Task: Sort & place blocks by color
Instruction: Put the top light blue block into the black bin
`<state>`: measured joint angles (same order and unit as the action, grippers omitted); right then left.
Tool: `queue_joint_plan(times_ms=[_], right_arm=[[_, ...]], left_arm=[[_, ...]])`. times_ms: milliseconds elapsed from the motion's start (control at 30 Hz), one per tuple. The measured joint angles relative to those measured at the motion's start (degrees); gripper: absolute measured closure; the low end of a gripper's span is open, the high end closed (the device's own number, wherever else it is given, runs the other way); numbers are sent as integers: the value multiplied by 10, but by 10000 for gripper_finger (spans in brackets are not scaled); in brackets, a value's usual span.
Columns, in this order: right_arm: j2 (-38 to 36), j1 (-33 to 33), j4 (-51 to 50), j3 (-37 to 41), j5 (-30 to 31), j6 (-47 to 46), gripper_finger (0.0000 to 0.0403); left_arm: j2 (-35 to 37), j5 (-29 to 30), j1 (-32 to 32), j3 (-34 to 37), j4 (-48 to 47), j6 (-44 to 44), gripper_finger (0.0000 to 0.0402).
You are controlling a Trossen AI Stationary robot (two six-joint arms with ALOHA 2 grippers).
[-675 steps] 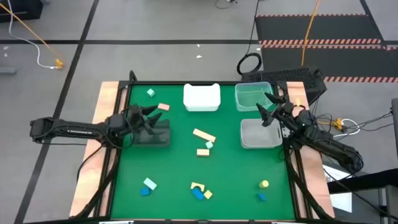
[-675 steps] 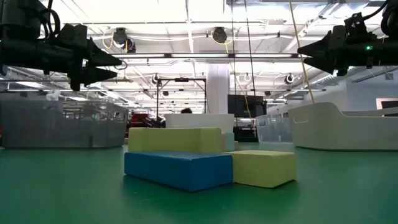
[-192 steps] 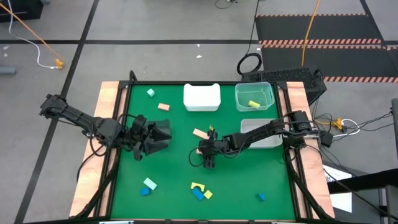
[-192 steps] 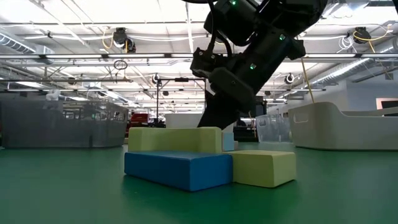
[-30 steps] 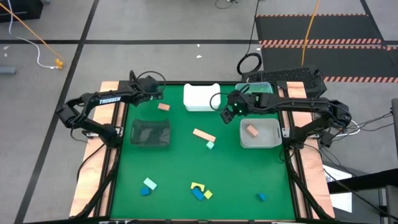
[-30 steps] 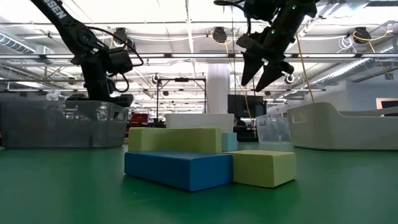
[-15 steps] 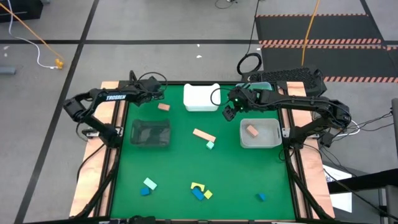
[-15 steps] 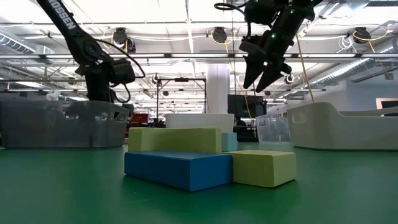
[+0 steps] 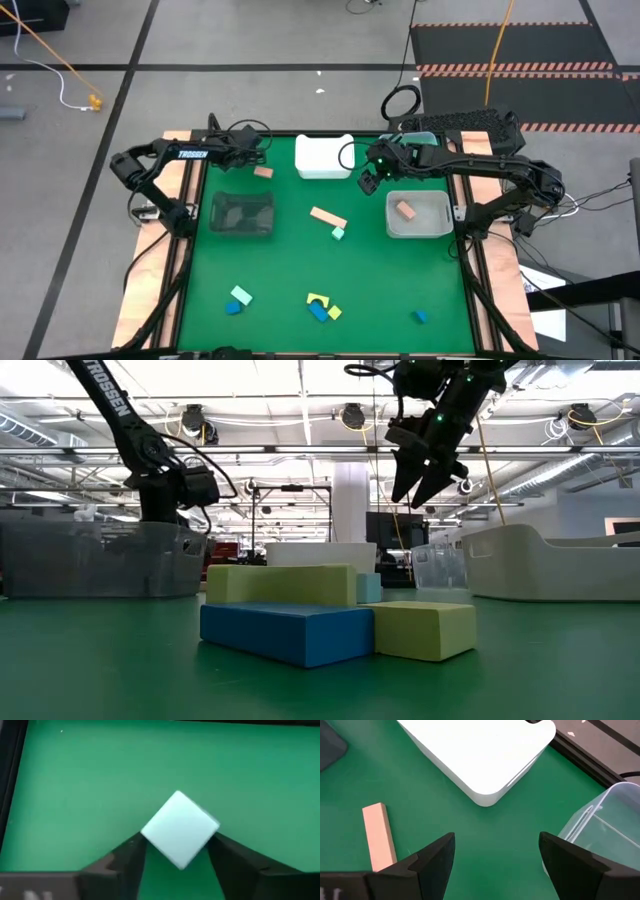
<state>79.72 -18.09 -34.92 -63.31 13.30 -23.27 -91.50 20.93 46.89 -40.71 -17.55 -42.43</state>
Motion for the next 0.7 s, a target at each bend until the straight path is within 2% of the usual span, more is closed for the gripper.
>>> queue_joint_plan(times_ms=[267,333,467,700], right_arm=[[0,0,4,0,0,0,126],[0,0,4,0,0,0,126],[0,0,4,0,0,0,126],[0,0,4,0,0,0,126]], left_arm=[[0,0,-1,0,8,15,373],[2,-6,-4,0,6,9,393],[15,-14,-11,0,5,8,368],[52,-15,-10,0,-8,-33,277]])
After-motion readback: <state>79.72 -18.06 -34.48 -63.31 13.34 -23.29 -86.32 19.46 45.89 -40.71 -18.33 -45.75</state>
